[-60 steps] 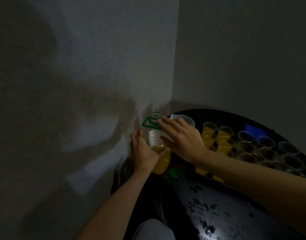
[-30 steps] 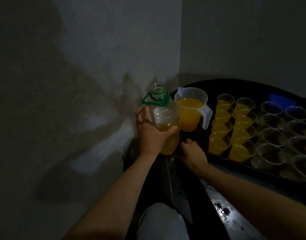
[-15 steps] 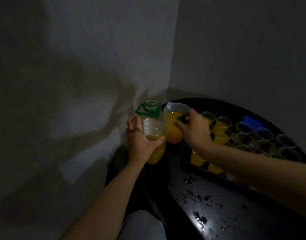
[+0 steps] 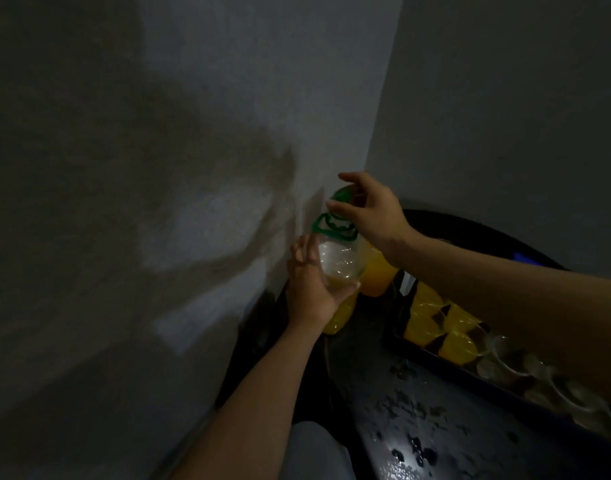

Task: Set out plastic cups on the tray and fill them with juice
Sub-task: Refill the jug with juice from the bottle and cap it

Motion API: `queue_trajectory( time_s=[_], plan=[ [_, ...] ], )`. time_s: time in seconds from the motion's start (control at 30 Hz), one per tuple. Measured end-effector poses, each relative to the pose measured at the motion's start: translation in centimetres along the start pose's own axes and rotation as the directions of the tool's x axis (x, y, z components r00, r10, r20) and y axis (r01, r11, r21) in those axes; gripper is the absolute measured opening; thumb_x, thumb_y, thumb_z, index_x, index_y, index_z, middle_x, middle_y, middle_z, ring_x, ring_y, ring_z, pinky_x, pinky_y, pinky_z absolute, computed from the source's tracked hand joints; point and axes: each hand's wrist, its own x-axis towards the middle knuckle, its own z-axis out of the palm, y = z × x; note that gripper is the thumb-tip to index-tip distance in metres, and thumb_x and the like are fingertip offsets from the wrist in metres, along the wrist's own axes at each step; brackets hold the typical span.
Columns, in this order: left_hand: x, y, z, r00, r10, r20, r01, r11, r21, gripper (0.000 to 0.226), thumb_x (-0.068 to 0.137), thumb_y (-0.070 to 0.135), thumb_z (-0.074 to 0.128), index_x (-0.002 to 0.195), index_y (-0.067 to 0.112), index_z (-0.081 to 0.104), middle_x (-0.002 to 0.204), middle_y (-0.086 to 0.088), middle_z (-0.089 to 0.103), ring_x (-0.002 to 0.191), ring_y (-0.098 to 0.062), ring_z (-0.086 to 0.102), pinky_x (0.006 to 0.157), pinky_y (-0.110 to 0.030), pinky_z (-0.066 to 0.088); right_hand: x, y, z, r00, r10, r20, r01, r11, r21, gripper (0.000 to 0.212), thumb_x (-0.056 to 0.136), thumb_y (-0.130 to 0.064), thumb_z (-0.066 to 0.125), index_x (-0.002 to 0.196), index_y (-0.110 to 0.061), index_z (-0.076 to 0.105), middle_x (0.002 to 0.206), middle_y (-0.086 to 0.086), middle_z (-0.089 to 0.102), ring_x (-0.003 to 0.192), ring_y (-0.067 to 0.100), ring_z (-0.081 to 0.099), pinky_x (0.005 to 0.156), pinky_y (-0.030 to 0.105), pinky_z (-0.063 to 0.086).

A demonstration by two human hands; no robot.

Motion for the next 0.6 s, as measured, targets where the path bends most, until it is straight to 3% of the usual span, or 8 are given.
queue_trajectory(
  time_s=[0.17,0.3,0.47,0.53,0.6],
  plan=[
    [0.1,-0.1,0.2,1.000,0.009,0.014,-0.009,1.000,0.016,0.122,0.062,0.047,0.092,0.159,0.020,0.023,0.160,-0.004,0.018,0.141,-0.029,0.032,0.112,-0.040,0.041,-0.2,0.3,-1.0,0.995,-0.076,0.064,0.087,0.978,-0.189,0.056,0.088,-0.027,0.075,0.140,-0.016,0.056,0.119,0.001,0.061,0.109,0.014,0.060,0.098,0.033,0.053],
    [-0.1,0.3,0.0,1.000,0.008,-0.002,-0.008,0.999,0.048,0.121,0.061,0.048,0.092,0.157,0.022,0.024,0.158,-0.002,0.021,0.137,-0.030,0.036,0.107,-0.039,0.044,1.5,-1.3,-2.8,0.951,-0.070,0.300,0.193,0.894,-0.404,0.048,0.089,-0.029,0.073,0.133,-0.016,0.062,0.123,0.003,0.058,0.112,0.018,0.059,0.098,0.037,0.053],
    [-0.3,0.4,-0.1,1.000,0.018,-0.019,-0.017,1.000,0.025,0.114,0.059,0.047,0.093,0.152,0.027,0.030,0.153,0.001,0.026,0.132,-0.028,0.038,0.099,-0.042,0.050,3.1,-2.9,-4.4,0.834,0.067,0.547,0.151,0.927,-0.344,0.039,0.086,-0.008,0.074,0.123,-0.016,0.066,0.119,0.005,0.067,0.108,0.019,0.066,0.084,0.024,0.058],
    [-0.3,0.3,-0.1,1.000,0.019,-0.021,-0.018,1.000,0.016,0.112,0.059,0.046,0.093,0.150,0.026,0.030,0.153,0.000,0.025,0.132,-0.028,0.038,0.099,-0.042,0.049,3.7,-3.2,-4.5,0.823,0.027,0.567,0.281,0.849,-0.448,0.039,0.083,-0.014,0.078,0.121,-0.018,0.067,0.114,0.001,0.070,0.101,0.017,0.068,0.083,0.021,0.057],
    [-0.3,0.3,0.0,0.999,0.025,-0.027,-0.025,1.000,0.007,0.111,0.060,0.045,0.093,0.150,0.025,0.031,0.154,0.000,0.025,0.134,-0.028,0.036,0.100,-0.042,0.048,4.0,-3.4,-4.2,0.835,-0.030,0.550,0.414,0.694,-0.590,0.039,0.080,-0.028,0.081,0.116,-0.018,0.069,0.107,-0.001,0.071,0.094,0.015,0.068,0.080,0.024,0.055]
  ],
)
